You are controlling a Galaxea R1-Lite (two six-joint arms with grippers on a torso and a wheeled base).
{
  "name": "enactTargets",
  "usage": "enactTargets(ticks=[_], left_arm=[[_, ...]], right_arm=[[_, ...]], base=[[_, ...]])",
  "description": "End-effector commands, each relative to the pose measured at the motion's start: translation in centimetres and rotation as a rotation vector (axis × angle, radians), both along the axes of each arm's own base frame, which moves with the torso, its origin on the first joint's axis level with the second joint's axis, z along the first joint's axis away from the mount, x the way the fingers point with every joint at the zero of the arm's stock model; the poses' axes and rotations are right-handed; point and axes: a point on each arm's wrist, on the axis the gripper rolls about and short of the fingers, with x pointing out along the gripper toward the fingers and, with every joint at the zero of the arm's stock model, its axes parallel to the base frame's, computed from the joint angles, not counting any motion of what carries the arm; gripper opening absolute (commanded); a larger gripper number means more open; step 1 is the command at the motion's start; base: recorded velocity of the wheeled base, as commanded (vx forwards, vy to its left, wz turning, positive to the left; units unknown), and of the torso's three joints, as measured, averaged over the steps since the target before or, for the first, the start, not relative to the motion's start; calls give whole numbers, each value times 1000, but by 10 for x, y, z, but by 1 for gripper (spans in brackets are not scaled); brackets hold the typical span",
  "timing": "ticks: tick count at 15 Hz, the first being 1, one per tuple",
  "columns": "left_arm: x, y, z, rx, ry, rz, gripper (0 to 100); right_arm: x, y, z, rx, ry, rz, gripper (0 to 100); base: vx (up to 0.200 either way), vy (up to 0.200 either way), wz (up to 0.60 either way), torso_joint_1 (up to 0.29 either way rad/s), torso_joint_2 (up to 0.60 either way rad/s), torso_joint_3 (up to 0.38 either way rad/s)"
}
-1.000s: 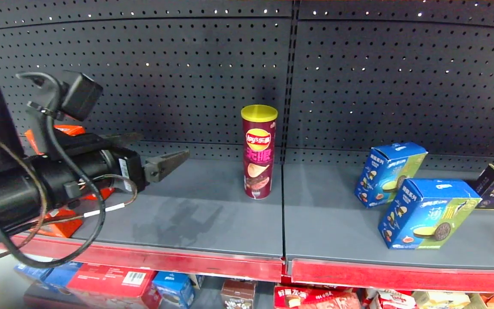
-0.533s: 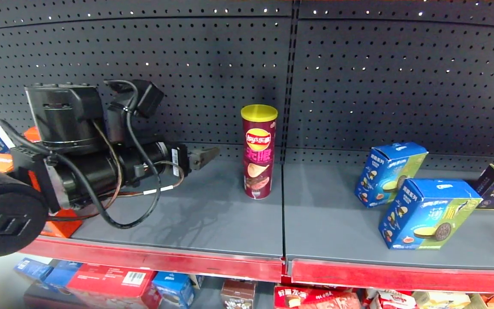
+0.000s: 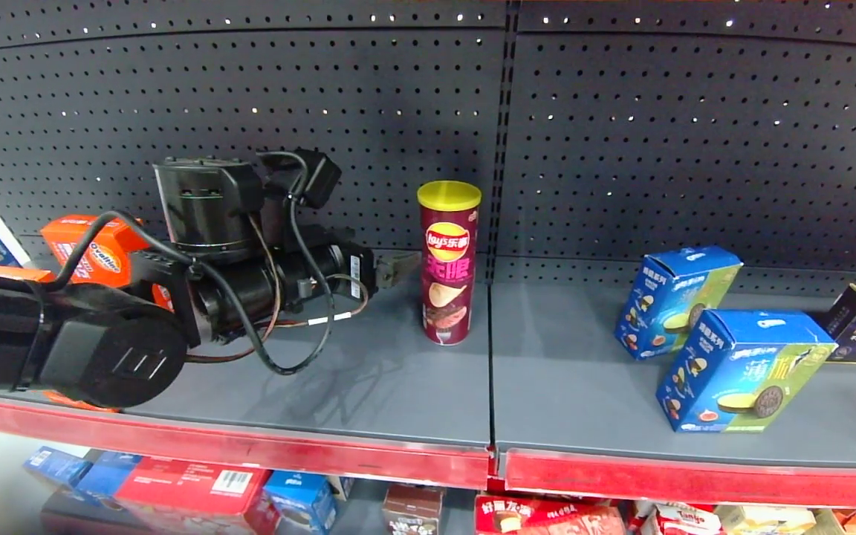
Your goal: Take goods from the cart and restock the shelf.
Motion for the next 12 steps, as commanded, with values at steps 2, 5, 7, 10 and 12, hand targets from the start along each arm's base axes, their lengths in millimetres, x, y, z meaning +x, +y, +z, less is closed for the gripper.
enactTargets(ticks=[2, 5, 7, 10, 12], left_arm=[[1, -11, -4, -1, -2, -29, 100], [-2, -17, -3, -12, -5, -127, 100], [0, -17, -4, -15, -7, -139, 100], [18, -24, -9, -16, -9, -138, 100], [18, -28, -12, -14, -4, -145, 100]], right_arm=[[6, -4, -3, -2, 24, -1, 0], [7, -4, -5, -1, 33, -8, 0], [6, -3, -6, -16, 42, -10, 0], [6, -3, -8, -15, 49, -14, 0], [7, -3, -9, -13, 54, -17, 0]], base=[[0, 0, 0, 0, 0, 0], [0, 0, 0, 0, 0, 0], [0, 0, 0, 0, 0, 0], [0, 0, 0, 0, 0, 0], [0, 0, 0, 0, 0, 0]])
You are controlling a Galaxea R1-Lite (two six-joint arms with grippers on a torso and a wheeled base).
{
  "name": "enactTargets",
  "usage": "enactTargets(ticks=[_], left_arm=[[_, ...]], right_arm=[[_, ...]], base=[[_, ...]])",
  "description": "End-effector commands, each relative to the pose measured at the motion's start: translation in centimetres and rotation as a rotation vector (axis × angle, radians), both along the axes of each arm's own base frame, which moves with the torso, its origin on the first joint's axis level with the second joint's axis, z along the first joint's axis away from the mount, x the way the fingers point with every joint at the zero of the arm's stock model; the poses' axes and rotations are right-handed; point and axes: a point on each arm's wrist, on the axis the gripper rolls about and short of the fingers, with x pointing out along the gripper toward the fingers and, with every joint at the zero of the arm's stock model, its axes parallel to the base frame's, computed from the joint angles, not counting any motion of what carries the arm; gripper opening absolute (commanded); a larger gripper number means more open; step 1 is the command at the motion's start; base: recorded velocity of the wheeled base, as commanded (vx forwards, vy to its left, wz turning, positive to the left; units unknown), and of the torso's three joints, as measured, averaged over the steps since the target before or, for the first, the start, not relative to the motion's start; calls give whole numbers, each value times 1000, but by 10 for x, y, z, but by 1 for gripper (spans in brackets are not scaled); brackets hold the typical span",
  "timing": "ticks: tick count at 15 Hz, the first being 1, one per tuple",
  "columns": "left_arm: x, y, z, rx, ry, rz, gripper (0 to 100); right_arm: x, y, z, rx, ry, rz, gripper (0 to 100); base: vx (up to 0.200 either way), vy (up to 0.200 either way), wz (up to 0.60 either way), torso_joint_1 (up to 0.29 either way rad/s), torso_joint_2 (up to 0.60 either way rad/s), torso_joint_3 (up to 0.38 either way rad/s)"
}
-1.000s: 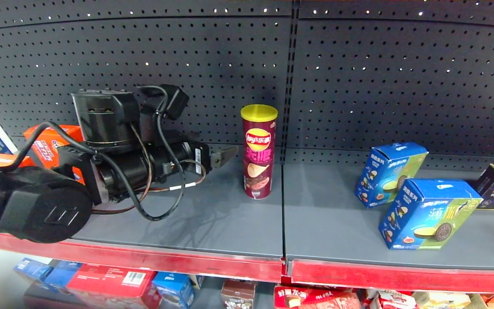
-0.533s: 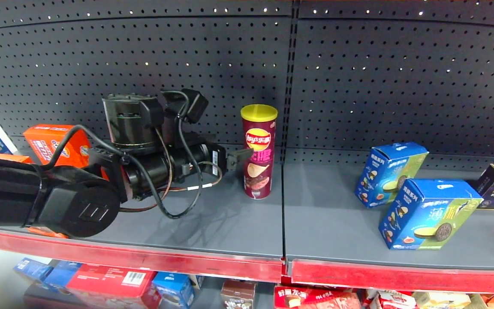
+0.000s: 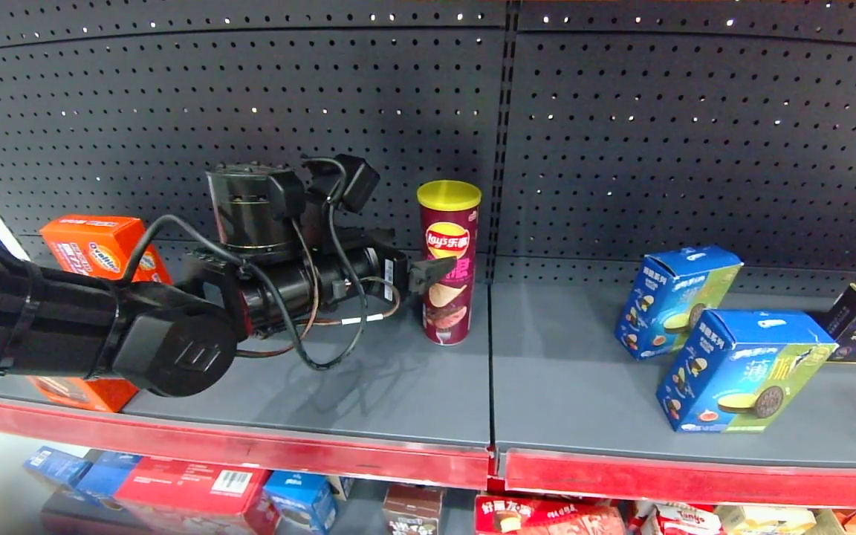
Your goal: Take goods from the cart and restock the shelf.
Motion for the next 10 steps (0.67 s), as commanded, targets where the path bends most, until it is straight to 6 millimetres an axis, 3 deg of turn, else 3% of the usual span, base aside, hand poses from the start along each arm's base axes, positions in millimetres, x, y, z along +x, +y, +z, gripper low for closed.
enactTargets(ticks=[1, 10], left_arm=[[4, -4, -5, 4, 8, -4, 100], [29, -17, -8, -10, -25, -12, 100]], right_arm=[[0, 0, -2, 2, 3, 0, 0], [-4, 3, -18, -21, 45, 4, 0]], base=[[0, 0, 0, 0, 0, 0], [0, 0, 0, 0, 0, 0]])
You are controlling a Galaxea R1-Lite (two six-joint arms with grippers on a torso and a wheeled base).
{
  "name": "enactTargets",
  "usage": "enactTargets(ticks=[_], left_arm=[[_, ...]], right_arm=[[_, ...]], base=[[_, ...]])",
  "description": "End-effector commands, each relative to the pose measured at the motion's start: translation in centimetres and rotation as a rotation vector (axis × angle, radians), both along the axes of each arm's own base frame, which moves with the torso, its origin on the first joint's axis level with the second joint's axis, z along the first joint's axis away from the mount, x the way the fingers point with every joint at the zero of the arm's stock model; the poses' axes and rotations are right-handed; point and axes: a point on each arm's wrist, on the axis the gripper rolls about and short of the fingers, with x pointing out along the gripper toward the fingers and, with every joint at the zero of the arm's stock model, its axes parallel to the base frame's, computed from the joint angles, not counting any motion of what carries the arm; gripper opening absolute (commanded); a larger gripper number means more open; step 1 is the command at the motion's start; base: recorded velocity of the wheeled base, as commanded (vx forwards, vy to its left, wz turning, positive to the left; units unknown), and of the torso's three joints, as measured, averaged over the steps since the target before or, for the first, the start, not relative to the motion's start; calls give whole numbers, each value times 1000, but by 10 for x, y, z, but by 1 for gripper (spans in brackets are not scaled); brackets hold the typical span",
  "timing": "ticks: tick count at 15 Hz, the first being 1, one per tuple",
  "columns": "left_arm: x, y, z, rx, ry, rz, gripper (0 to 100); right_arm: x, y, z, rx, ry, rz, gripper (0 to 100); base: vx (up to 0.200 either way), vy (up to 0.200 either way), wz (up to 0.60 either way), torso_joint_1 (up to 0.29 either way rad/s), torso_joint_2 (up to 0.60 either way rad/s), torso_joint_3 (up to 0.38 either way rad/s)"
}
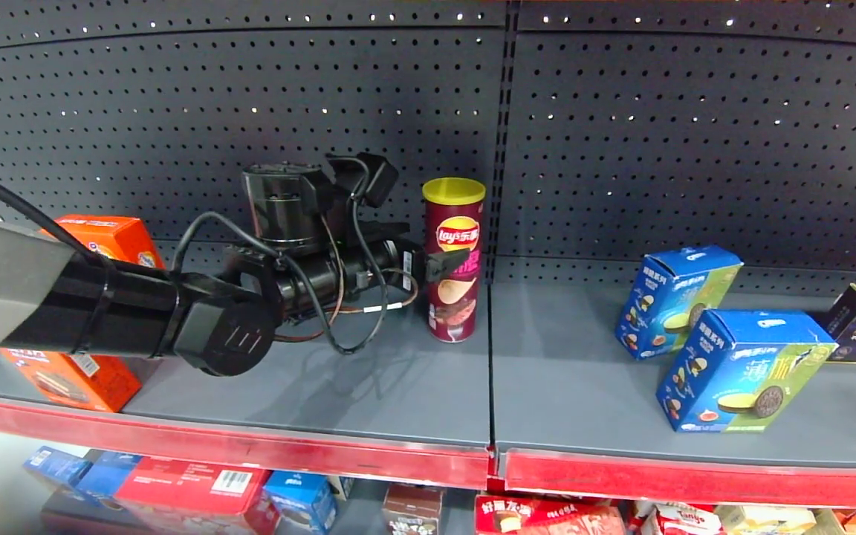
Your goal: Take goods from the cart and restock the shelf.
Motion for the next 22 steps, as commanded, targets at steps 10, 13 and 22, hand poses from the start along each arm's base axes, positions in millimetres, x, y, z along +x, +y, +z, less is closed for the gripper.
enactTargets(ticks=[10, 13, 22], left_arm=[[1, -23, -8, -2, 1, -60, 100], [6, -23, -8, -6, -6, -55, 100], [21, -25, -14, -8, -8, -39, 100]], right_arm=[[0, 0, -6, 12, 20, -6, 0], [1, 0, -7, 13, 21, -6, 0], [-7, 5, -16, -2, 56, 6, 0]], base=[[0, 0, 0, 0, 0, 0], [0, 0, 0, 0, 0, 0], [0, 0, 0, 0, 0, 0]])
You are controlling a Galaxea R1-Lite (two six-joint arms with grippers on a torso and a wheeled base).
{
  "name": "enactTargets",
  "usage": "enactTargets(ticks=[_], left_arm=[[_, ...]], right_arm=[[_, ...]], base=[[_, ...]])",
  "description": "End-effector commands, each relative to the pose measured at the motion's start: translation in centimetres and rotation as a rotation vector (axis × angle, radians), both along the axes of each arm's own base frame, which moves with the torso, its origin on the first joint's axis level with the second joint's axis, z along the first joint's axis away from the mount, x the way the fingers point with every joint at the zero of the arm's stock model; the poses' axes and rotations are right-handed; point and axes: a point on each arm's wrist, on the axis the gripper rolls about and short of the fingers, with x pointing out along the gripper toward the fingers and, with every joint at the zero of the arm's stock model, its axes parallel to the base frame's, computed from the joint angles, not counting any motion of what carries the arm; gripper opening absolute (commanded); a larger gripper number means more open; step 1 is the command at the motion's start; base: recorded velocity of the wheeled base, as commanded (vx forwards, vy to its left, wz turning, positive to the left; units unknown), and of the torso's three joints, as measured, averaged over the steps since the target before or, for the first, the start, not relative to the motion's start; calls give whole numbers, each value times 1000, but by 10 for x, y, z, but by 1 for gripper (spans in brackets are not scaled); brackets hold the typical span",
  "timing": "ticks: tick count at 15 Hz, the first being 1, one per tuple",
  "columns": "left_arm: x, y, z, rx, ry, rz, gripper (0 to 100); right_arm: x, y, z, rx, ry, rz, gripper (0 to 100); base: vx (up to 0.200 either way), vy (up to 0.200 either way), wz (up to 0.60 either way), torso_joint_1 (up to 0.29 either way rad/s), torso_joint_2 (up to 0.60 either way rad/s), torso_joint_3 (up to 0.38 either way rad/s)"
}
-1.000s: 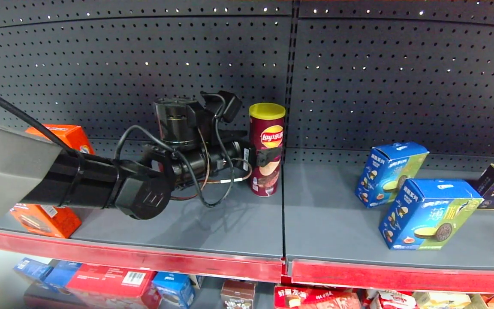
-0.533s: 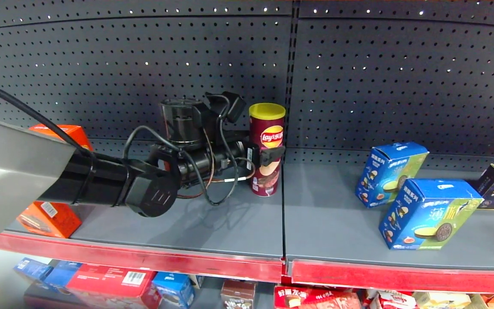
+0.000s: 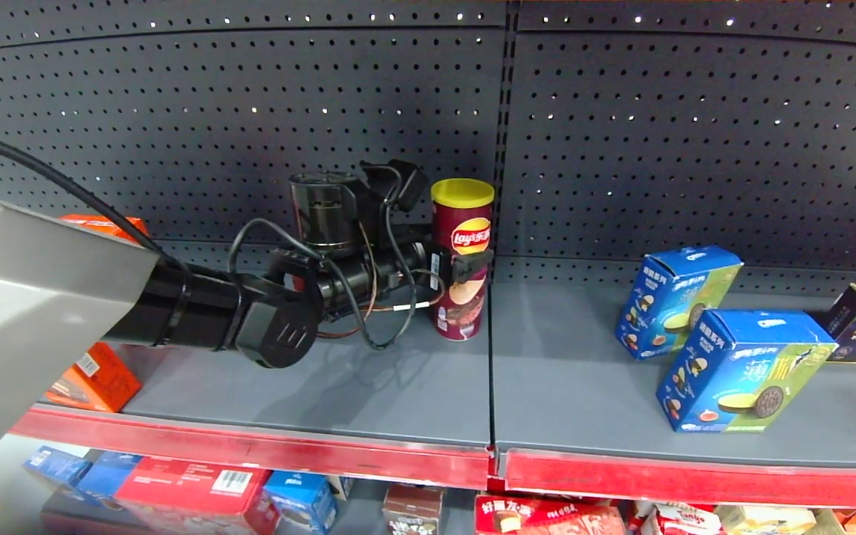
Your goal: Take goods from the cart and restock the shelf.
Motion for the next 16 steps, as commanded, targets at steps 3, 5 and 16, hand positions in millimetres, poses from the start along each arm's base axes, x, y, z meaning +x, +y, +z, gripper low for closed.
enactTargets(ticks=[3, 5, 16], left_arm=[[5, -2, -5, 2, 4, 0, 100], [10, -4, -7, 1, 3, 2, 100], [13, -6, -9, -1, 1, -8, 0]], right_arm=[[-1, 1, 0, -4, -4, 0, 0], [-1, 1, 0, -6, -4, 0, 0], [-7, 5, -6, -19, 9, 11, 0]], base=[[0, 0, 0, 0, 0, 0], [0, 0, 0, 0, 0, 0], [0, 0, 0, 0, 0, 0]])
